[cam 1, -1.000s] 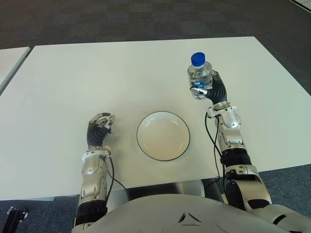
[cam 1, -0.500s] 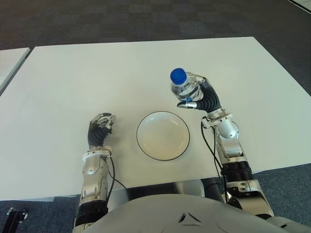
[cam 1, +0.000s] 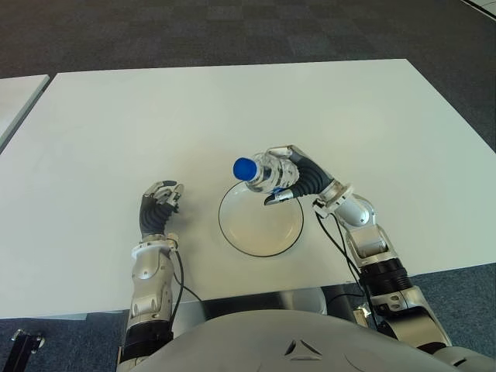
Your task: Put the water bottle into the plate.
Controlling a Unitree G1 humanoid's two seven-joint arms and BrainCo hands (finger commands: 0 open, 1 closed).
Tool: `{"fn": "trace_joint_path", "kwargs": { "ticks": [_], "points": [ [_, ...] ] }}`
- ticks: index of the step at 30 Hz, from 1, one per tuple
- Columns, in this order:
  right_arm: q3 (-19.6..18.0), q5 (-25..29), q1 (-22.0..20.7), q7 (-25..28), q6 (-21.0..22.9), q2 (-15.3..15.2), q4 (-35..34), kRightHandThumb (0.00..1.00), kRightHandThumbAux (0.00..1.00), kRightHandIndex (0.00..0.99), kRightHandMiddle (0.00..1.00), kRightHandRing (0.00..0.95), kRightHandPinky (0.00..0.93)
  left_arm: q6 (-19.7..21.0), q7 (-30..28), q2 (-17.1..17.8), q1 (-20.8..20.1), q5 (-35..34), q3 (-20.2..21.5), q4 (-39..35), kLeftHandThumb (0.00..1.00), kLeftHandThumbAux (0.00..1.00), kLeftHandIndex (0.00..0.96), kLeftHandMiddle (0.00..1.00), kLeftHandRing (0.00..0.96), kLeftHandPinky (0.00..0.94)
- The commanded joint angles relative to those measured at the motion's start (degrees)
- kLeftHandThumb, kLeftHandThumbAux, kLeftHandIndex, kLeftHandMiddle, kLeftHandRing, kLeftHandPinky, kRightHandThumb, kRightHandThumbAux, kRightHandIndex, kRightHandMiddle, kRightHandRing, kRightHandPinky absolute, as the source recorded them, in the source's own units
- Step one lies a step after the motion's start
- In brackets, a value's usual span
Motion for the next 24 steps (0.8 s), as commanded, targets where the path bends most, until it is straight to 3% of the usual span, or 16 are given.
{"fn": "trace_joint_path", "kwargs": {
  "ticks": [1,14,24],
  "points": [
    [1.9,-1.5,-0.8,0.7,0.0,-0.4,2.1,0.703,0.723,0.438,0.927,0.907,0.901,0.0,-0.5,-0.2,0.6,-0.1,-0.3,0.7,0.704,0.72,0.435,0.763,0.757,0.757],
    [5.5,-5.0,-3.0,2.9,2.5,-1.3,6.5,0.704,0.723,0.438,0.926,0.908,0.903,-0.1,0.4,-0.4,1.1,1.1,-0.7,0.1,0.702,0.721,0.435,0.761,0.762,0.77],
    [6.9,-11.5,-4.4,-0.4,3.8,-1.7,9.4,0.706,0.722,0.438,0.931,0.901,0.896,0.1,0.5,-0.4,1.1,1.4,-0.6,0.0,0.703,0.721,0.435,0.768,0.763,0.757]
  ]
}}
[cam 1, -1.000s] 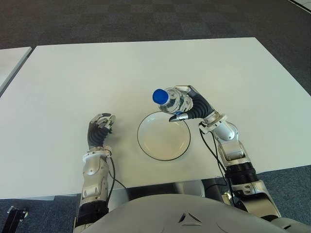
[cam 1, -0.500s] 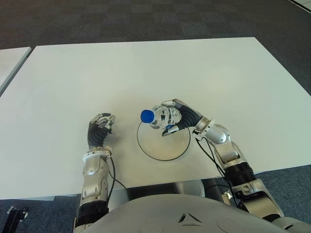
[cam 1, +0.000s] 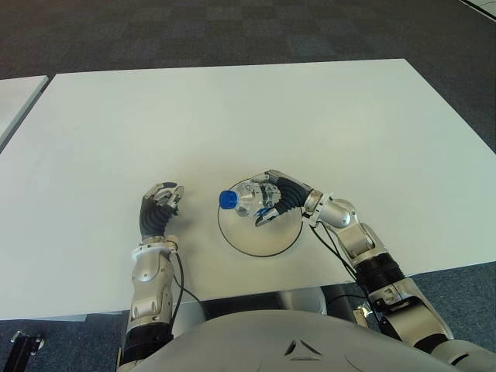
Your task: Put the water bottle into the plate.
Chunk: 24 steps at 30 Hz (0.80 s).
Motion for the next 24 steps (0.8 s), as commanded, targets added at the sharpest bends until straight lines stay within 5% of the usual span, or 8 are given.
{"fn": "trace_joint_path", "kwargs": {
  "ticks": [1,9,18,24],
  "points": [
    [0.9,-4.0,-1.4,-2.6,1.3,-0.5,0.6,0.706,0.723,0.438,0.932,0.901,0.894,0.5,0.5,-0.2,0.4,0.7,-0.5,0.1,0.703,0.721,0.435,0.769,0.763,0.755],
    [2.0,-8.5,-1.7,-3.5,3.9,-1.3,0.0,0.706,0.724,0.437,0.937,0.903,0.89,0.7,0.6,-0.1,0.4,1.2,-0.5,0.0,0.702,0.721,0.435,0.769,0.762,0.753],
    [5.3,-16.9,-2.9,-0.6,11.6,-3.6,-3.5,0.703,0.725,0.438,0.89,0.863,0.834,0.4,0.0,0.0,0.2,0.4,-0.1,0.4,0.702,0.721,0.435,0.769,0.763,0.754],
    [6.7,-20.6,-2.4,-0.2,15.4,-4.0,-6.4,0.698,0.726,0.435,0.743,0.718,0.652,0.7,0.2,0.1,0.1,0.4,0.0,0.4,0.702,0.721,0.435,0.768,0.76,0.749]
  ]
}}
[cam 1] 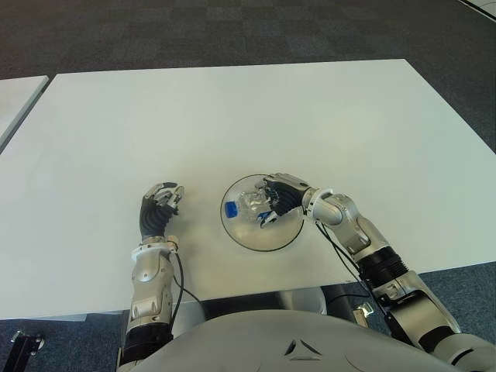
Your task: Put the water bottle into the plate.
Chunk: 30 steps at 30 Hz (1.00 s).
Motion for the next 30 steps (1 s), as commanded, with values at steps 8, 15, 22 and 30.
{"fn": "trace_joint_path", "kwargs": {
  "ticks": [8,15,22,30],
  "points": [
    [3.0,-5.0,-0.1,3.7,6.8,-1.2,-5.0,0.681,0.732,0.415,0.435,0.432,0.42,0.5,-0.1,0.2,-0.1,-0.1,-0.1,0.6,0.703,0.721,0.434,0.764,0.757,0.752],
    [3.7,-4.7,-0.4,6.5,7.8,-1.8,-6.6,0.388,0.757,0.241,0.277,0.284,0.302,0.9,0.0,0.4,-0.3,0.0,-0.2,0.6,0.703,0.721,0.434,0.765,0.759,0.753],
    [3.9,-4.4,0.1,6.5,7.6,-2.0,-7.2,0.272,0.729,0.062,0.088,0.107,0.162,1.2,-0.1,0.5,-0.4,-0.2,-0.1,0.7,0.703,0.721,0.435,0.765,0.758,0.744],
    [4.0,-2.9,-0.3,5.5,3.0,-3.4,-6.7,0.246,0.637,0.003,0.006,0.009,0.026,1.3,-0.2,0.6,-0.3,-0.2,-0.2,0.4,0.702,0.721,0.435,0.766,0.758,0.746]
  ]
}}
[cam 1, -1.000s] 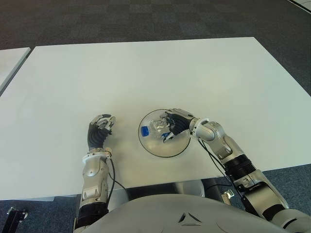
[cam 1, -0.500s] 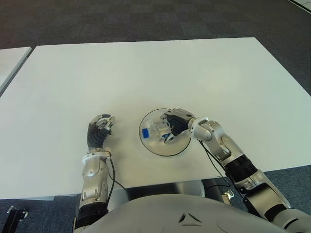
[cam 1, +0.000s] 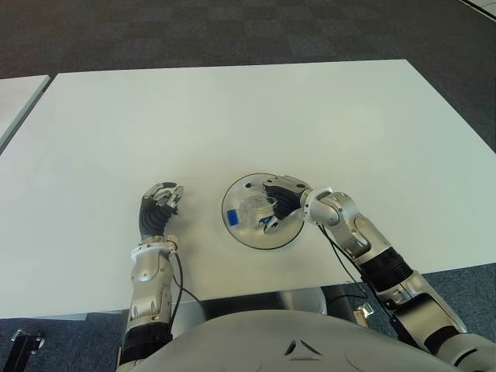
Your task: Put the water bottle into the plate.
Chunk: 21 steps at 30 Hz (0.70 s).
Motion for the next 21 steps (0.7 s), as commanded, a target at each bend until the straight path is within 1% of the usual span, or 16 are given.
{"fn": "trace_joint_path", "kwargs": {
  "ticks": [1,3,5,8,11,15,21],
  "points": [
    [0.4,1.5,-0.4,-1.0,-3.5,-1.1,0.5,0.264,0.604,0.002,0.003,0.005,0.016,1.1,-0.2,0.3,-0.1,0.1,-0.2,0.3,0.702,0.721,0.434,0.765,0.757,0.746],
    [0.2,1.7,-0.4,-2.4,-5.3,-1.2,1.0,0.285,0.57,0.001,0.001,0.002,0.008,1.5,-0.2,0.4,-0.3,-0.1,-0.1,0.3,0.702,0.721,0.434,0.764,0.757,0.746],
    [0.0,1.8,-0.4,-3.4,-6.4,-1.2,1.4,0.329,0.495,0.0,0.0,0.001,0.003,1.8,-0.2,0.4,-0.3,-0.2,-0.1,0.3,0.702,0.721,0.435,0.761,0.755,0.745],
    [-0.4,1.9,0.1,-5.4,-7.9,-1.3,1.5,0.363,0.412,0.0,0.0,0.0,0.0,1.4,-0.4,0.3,-0.3,-0.4,0.0,0.3,0.703,0.721,0.435,0.76,0.755,0.755],
    [-0.6,1.8,0.7,-7.4,-9.1,-1.4,1.7,0.38,0.349,0.0,0.0,0.0,0.0,1.3,-0.4,0.3,-0.3,-0.5,-0.1,0.3,0.703,0.721,0.435,0.76,0.757,0.763],
    [-0.8,1.6,1.1,-9.3,-10.1,-1.3,2.1,0.391,0.288,0.0,0.0,0.0,0.0,0.9,-0.2,0.4,-0.3,-0.1,-0.2,0.3,0.703,0.721,0.435,0.761,0.76,0.767],
    [-1.0,1.5,1.8,-12.1,-11.4,-1.4,2.2,0.397,0.23,0.0,0.0,0.0,0.0,1.2,-0.1,0.3,-0.2,0.0,-0.3,0.0,0.702,0.721,0.434,0.758,0.758,0.759]
  ]
}}
